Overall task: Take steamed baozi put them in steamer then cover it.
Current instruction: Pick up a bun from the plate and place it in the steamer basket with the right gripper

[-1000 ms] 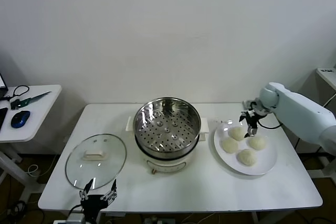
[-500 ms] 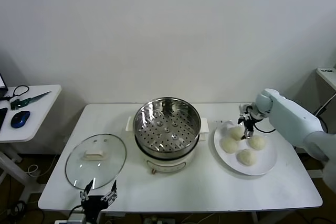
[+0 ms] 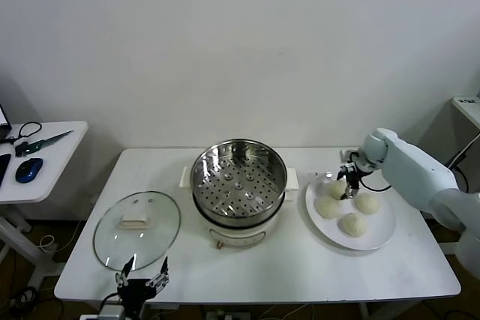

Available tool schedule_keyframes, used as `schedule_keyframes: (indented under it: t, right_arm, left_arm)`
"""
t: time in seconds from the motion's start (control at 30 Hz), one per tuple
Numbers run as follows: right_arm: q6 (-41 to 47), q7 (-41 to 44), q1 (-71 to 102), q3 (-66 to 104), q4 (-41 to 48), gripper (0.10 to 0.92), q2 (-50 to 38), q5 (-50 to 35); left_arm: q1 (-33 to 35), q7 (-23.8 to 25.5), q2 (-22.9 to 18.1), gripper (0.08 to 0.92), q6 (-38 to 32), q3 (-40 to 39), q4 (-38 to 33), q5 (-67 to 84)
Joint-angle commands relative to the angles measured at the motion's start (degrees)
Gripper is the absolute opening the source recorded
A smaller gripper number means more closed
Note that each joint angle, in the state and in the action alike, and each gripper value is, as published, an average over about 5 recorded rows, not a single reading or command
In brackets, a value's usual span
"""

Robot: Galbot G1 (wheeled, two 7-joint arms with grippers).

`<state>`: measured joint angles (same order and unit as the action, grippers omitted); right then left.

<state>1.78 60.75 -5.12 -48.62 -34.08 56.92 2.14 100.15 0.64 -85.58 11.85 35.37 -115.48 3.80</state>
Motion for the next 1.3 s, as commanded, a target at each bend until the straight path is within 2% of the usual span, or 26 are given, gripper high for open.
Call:
schedule_keyframes:
  t: [0.03, 0.33, 0.53, 0.7, 0.87, 1.0, 1.13, 1.3]
  right_arm:
    - [0.0, 0.2, -0.5, -1.0, -0.6, 0.711, -0.2, -1.1]
    - [-1.0, 0.9, -4.8, -5.2, -3.6, 0.696, -1.1, -3.2]
    - [-3.5, 2.0, -16.3, -16.6, -10.8, 0.696, -1.6, -6.7]
    - [-8.5, 3.5, -34.2, -30.4, -18.1, 0.697, 0.5, -16.4]
    - [-13.6, 4.2, -46.3, -34.9, -29.0, 0.696, 4.9, -24.9]
    - [-18.1, 2.7, -49.3, -35.5, -37.9, 0.696, 9.2, -21.6]
    - [-21.7, 0.2, -47.3, -36.0, -45.1, 0.696, 12.6, -13.8]
    - [-25.5, -3.6, -40.3, -35.2, -45.7, 0.696, 13.9, -2.4]
  left_arm:
    - [0.1, 0.0, -0.3, 0.823, 0.1, -0.2, -0.2, -0.2]
    - [-0.1, -0.1, -0.4, 0.823, 0.1, -0.3, -0.1, -0.2]
    - [-0.1, -0.1, 0.0, 0.823, 0.2, -0.2, -0.4, -0.1]
    - [-0.1, -0.1, 0.3, 0.823, 0.2, -0.3, -0.5, 0.1]
    - [-0.1, -0.1, 0.5, 0.823, 0.2, -0.7, -0.8, 0.1]
    - [-0.1, -0.1, 0.6, 0.823, 0.4, -0.8, -1.4, -0.1]
    - [0.0, -0.1, 0.5, 0.823, 0.6, -0.8, -2.2, -0.2]
    - [0.4, -0.1, 0.0, 0.823, 1.0, -0.7, -3.3, -0.5]
